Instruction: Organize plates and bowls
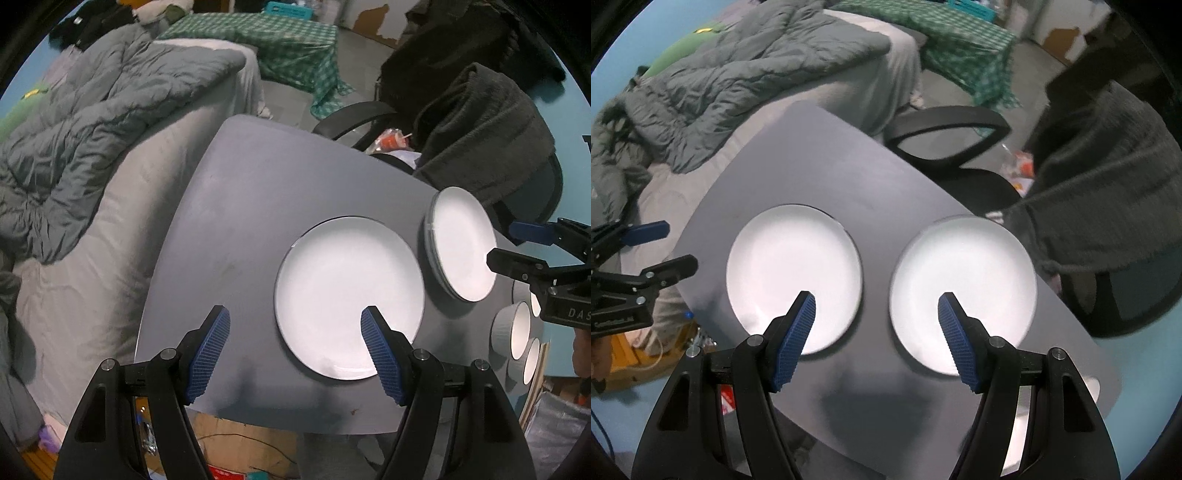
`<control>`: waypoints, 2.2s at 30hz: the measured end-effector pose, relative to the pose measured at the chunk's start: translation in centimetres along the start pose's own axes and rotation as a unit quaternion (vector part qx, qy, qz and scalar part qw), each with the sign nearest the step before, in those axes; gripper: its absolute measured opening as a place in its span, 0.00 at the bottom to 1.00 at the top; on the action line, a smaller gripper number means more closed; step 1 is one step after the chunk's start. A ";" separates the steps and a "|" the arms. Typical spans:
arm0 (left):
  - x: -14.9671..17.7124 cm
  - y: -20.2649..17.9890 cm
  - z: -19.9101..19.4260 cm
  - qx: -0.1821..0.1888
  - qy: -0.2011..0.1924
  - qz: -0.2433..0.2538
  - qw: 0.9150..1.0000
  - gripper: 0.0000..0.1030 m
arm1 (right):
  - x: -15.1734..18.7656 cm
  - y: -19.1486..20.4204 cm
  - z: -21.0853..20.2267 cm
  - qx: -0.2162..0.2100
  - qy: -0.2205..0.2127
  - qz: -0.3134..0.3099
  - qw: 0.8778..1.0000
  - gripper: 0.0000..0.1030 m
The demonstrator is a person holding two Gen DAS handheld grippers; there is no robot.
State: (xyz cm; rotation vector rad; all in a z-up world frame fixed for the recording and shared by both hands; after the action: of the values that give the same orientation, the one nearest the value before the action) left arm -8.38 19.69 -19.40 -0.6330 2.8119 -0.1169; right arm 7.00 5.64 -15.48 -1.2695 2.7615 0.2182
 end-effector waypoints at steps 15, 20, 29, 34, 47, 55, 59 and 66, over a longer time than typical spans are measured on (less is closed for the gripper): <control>0.2 2.1 6.5 0.023 0.029 -0.031 0.999 0.73 | -2.8 1.9 10.0 -0.038 0.059 -0.012 0.997 0.66; 0.1 1.9 7.9 0.027 0.038 -0.030 0.998 0.73 | -2.9 1.6 11.9 -0.060 0.077 0.012 0.995 0.66; 0.3 2.3 9.6 0.052 0.057 -0.037 0.996 0.53 | -2.2 1.4 13.4 -0.056 0.095 0.011 0.994 0.49; 0.4 2.5 10.1 0.066 0.063 -0.055 0.994 0.35 | -1.5 1.3 13.6 -0.052 0.098 0.013 0.994 0.40; 1.3 2.4 10.9 0.082 0.084 -0.032 0.993 0.19 | 1.7 -0.9 13.3 -0.101 0.125 0.098 0.982 0.19; 2.6 -0.3 10.8 0.077 0.094 0.001 0.993 0.21 | 6.5 -3.1 12.5 -0.126 0.120 0.181 0.968 0.17; 3.4 -2.4 11.0 0.081 0.103 0.018 0.991 0.21 | 8.7 -4.7 12.1 -0.131 0.119 0.220 0.959 0.17; 4.0 -6.6 11.6 0.090 0.117 0.060 0.987 0.20 | 12.8 -8.0 11.2 -0.135 0.112 0.282 0.943 0.16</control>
State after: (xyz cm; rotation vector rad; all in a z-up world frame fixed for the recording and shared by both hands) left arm -6.06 11.81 -30.61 -0.4309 3.0076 -0.4433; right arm 5.13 -7.17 -29.05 -0.5206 3.3258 0.5392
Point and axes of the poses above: each gripper's, at about its wrist camera, not at the fingertips, and z roughly the way its jaws point, y to its left, x to its underside, the point moved 2 cm from there along z, roughly the way its jaws point, and after that the axes turned 10 degrees about z, right-handed, at the moved point
